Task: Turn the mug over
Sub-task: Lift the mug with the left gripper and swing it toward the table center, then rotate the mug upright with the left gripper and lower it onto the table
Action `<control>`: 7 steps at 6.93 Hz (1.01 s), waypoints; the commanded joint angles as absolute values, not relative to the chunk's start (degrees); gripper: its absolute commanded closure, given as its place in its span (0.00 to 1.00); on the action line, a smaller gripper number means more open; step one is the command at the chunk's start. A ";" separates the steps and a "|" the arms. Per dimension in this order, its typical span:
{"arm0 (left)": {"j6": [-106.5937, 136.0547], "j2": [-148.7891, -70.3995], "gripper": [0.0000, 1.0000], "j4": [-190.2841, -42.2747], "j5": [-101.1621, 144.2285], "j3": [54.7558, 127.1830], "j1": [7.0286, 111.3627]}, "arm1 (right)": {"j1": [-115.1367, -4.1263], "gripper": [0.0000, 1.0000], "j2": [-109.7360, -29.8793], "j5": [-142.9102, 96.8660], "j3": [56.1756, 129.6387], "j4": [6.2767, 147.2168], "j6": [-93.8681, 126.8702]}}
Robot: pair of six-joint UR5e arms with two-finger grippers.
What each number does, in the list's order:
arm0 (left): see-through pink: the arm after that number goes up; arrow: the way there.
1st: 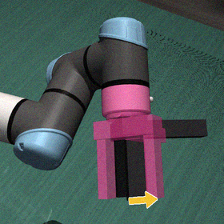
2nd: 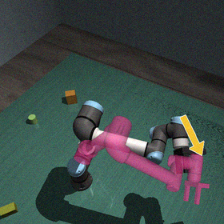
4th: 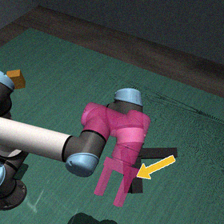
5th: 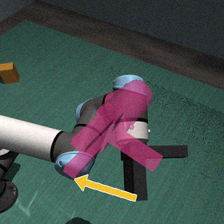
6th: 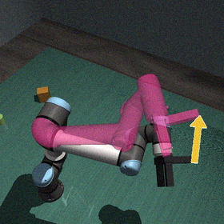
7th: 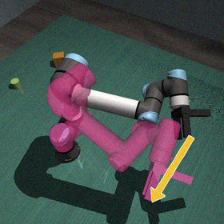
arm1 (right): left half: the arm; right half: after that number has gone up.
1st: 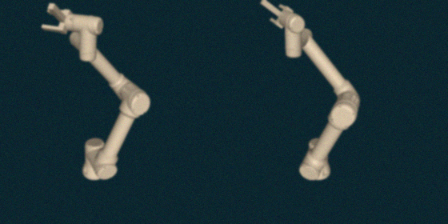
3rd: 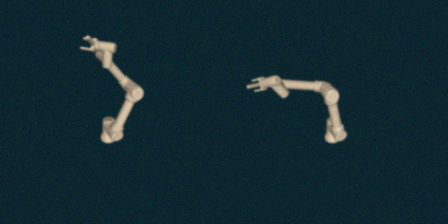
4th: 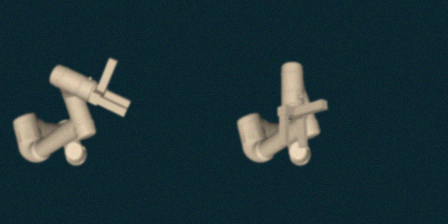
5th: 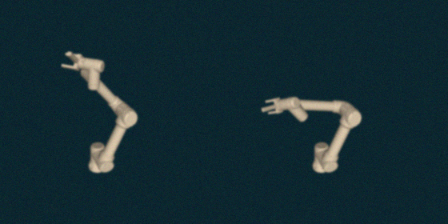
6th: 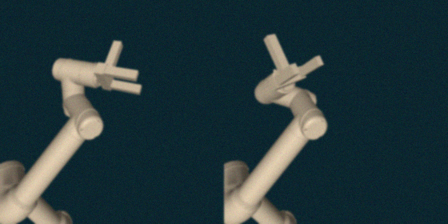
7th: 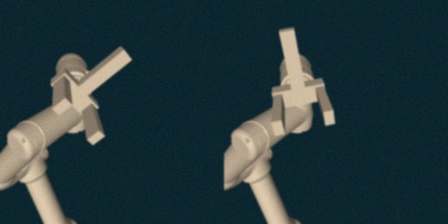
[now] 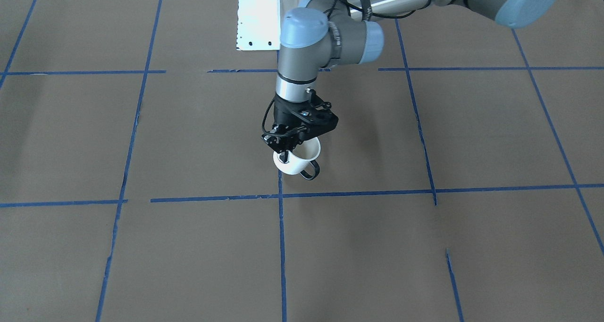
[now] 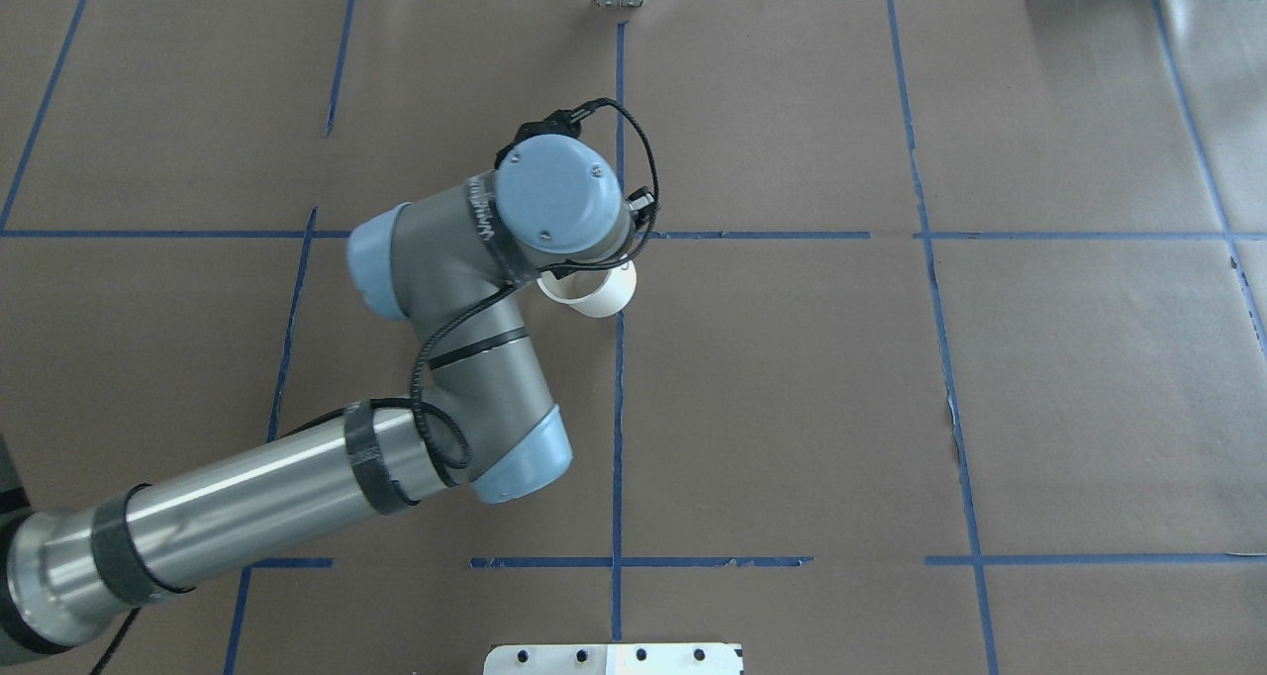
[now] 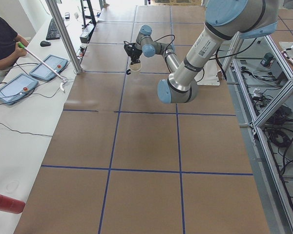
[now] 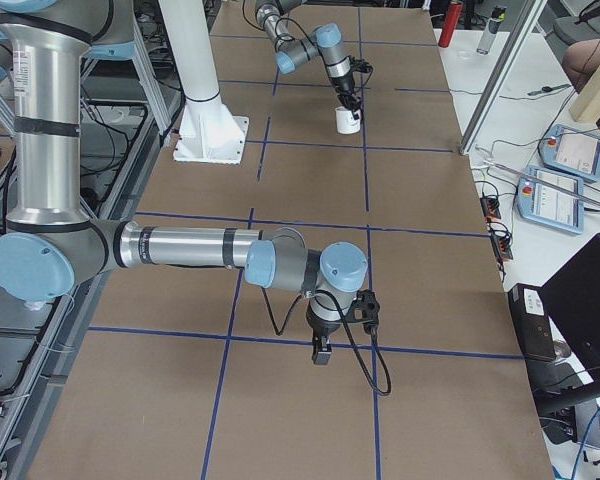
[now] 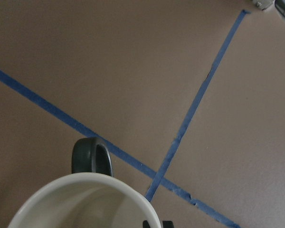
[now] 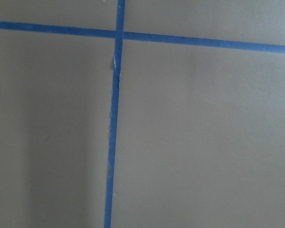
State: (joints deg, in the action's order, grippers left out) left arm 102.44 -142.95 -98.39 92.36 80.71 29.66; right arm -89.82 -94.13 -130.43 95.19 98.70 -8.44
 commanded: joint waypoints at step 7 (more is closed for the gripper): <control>96.07 -155.66 1.00 -82.97 87.92 67.41 26.55 | -89.82 0.00 -94.13 -130.43 95.19 98.70 -8.44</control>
State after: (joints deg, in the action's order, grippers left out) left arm 96.24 -155.51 -82.96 90.34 67.65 27.11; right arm -89.82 -94.13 -130.43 95.18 98.70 -8.44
